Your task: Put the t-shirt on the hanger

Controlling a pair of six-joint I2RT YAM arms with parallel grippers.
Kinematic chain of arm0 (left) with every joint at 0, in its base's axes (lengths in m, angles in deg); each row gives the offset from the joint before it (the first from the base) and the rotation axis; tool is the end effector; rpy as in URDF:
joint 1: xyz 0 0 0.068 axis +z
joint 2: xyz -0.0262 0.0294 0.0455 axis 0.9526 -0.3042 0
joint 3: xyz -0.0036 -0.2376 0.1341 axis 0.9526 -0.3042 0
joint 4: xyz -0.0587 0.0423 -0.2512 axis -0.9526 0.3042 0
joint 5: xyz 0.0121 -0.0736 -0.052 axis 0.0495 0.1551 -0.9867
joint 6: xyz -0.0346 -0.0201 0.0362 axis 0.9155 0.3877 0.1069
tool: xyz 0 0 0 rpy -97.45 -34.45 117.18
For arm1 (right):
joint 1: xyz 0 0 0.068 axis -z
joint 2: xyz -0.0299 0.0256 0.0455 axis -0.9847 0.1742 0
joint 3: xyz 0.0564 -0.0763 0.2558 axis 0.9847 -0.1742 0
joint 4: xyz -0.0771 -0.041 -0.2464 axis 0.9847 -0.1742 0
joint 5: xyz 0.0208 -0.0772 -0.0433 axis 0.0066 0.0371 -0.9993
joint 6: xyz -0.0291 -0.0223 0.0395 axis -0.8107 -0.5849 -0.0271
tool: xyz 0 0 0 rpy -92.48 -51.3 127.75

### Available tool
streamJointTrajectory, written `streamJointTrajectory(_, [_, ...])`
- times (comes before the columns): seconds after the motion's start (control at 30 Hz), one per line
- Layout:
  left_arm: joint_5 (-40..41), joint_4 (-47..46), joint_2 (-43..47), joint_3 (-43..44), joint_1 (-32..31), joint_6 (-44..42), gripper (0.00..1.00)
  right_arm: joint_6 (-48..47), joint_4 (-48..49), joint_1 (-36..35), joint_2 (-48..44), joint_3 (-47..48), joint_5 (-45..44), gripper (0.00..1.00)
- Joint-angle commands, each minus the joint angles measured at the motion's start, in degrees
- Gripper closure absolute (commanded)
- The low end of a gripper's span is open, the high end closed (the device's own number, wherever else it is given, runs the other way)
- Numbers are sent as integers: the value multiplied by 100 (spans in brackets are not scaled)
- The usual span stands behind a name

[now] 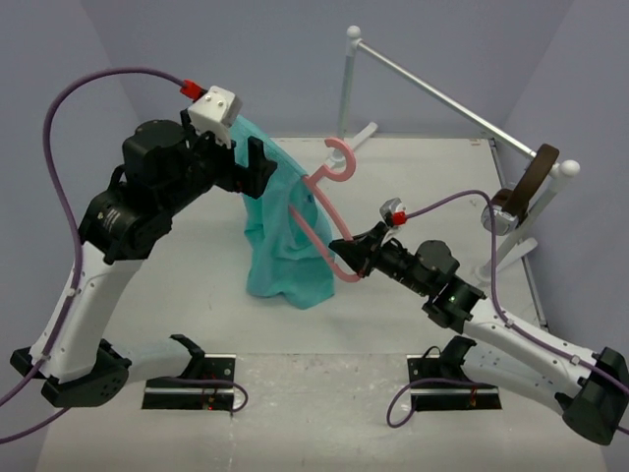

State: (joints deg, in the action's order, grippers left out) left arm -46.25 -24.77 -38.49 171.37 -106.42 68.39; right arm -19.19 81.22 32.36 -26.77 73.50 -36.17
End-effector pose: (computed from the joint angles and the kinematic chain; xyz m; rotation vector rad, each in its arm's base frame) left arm 0.1673 -0.1115 0.5227 0.4095 1.7738 -0.4562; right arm 0.1363 0.1565 0.3105 -0.4836 1.5291 1.0525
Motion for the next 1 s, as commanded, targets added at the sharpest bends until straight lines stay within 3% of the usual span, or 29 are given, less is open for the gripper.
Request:
streamJointTrajectory(0.0, [-503,-502,267,168,-6,-1501,0,-376,734,844,-454,-68,1161,100])
streamJointTrajectory(0.13, [-1183,-986,585,-522,-3,-3138,0,-631,407,1635,-642,-191,2612,100])
streamJointTrajectory(0.33, [-2302,-716,604,-918,3,-5261,0,-1531,-584,1990,-916,-167,3657,100])
streamJointTrajectory(0.43, [-2258,-827,486,-994,-1,-5469,0,-1807,-677,1996,-1193,-286,3634,100])
streamJointTrajectory(0.67, [-3012,-96,415,-1399,-94,-5486,3,-2241,-942,2036,-1253,-270,3668,100])
streamJointTrajectory(0.8, [-3088,-31,419,-1623,-120,-5350,27,-2424,-1143,2040,-1217,-83,3802,100])
streamJointTrajectory(0.87, [-3101,-43,417,-1716,-123,-5275,51,-2568,-1266,2038,-1228,-8,3916,100])
streamJointTrajectory(0.97, [-3074,-107,479,-1823,-157,-5159,80,-2647,-1393,2036,-1253,102,3905,100])
